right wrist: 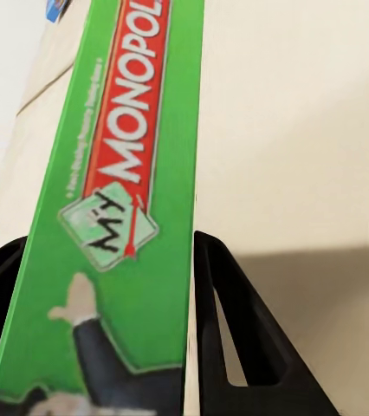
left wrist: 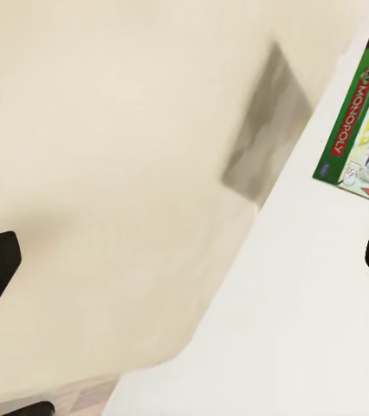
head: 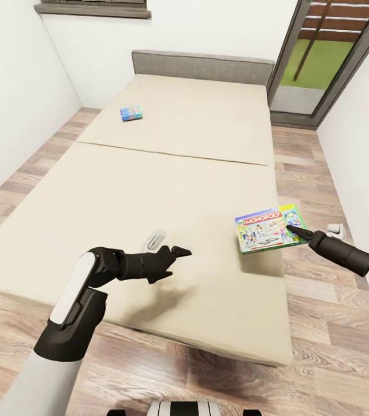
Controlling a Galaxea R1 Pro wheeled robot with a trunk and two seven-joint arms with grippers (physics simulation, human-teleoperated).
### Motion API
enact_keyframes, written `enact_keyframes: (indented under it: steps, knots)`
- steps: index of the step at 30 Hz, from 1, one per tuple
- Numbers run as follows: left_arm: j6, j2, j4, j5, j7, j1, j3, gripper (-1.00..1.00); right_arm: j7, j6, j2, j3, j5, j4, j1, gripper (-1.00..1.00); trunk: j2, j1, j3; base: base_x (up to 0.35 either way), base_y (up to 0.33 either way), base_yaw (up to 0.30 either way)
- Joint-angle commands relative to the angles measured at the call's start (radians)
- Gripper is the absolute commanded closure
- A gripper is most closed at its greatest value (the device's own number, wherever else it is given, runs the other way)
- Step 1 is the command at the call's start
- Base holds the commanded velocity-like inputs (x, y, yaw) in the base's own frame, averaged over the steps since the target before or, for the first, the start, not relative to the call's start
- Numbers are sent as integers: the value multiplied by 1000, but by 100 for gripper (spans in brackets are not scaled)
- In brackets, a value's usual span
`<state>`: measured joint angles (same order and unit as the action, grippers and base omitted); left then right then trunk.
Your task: Put all the toys in the child's room - the three board games (two on the bed and one on the table), the two jigsaw puzzles on the table, and the tennis ball on the table - inside the toy box on the table in the child's room.
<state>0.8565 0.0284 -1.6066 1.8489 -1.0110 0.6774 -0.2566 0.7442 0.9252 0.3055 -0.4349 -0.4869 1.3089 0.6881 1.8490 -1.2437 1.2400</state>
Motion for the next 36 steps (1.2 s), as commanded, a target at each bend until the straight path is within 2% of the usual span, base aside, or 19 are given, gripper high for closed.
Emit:
enact_keyframes:
  steps: [1,5,9,10,13,14,18,22,25,30,36]
  knots:
    - [2,-4,-1,7,-2,-3,6,-100,4,6,-1,-1,4,0,1,100,-7,4,-4,0,0,-70]
    - [2,-15,0,-3,16,-11,12,-100,4,9,-3,1,4,0,1,100,-35,19,-23,0,0,-74]
    - [2,-37,1,-45,69,-32,28,-100,3,12,-7,23,5,0,1,100,-63,35,-42,0,0,-78]
    - [2,-37,1,-45,69,-32,28,-100,3,12,-7,23,5,0,1,100,-70,39,-47,0,0,-78]
    - [2,-53,1,-80,129,-56,55,-100,-6,13,-8,46,4,-3,1,100,-91,50,-62,0,0,-79]
    - [2,-53,1,-80,129,-56,55,-100,-6,13,-8,46,4,-3,1,100,-98,54,-66,0,0,-79]
    - [2,-75,1,-117,220,-100,105,-100,-47,17,-10,63,3,-24,2,100,-126,69,-85,0,0,-74]
    - [2,-88,1,-137,264,-126,124,-100,-77,29,-11,68,2,-60,7,100,-154,85,-101,0,0,-49]
    - [2,-102,4,-179,323,-164,141,-100,-107,67,-19,76,-2,-110,12,100,-175,96,-112,0,0,-27]
    - [1,-104,5,-235,391,-214,151,-100,-124,103,-27,77,-5,-139,15,100,-210,115,-129,0,0,-13]
    - [0,-103,6,-273,433,-249,153,-100,-132,118,-30,75,-7,-149,14,100,-252,138,-148,0,0,-5]
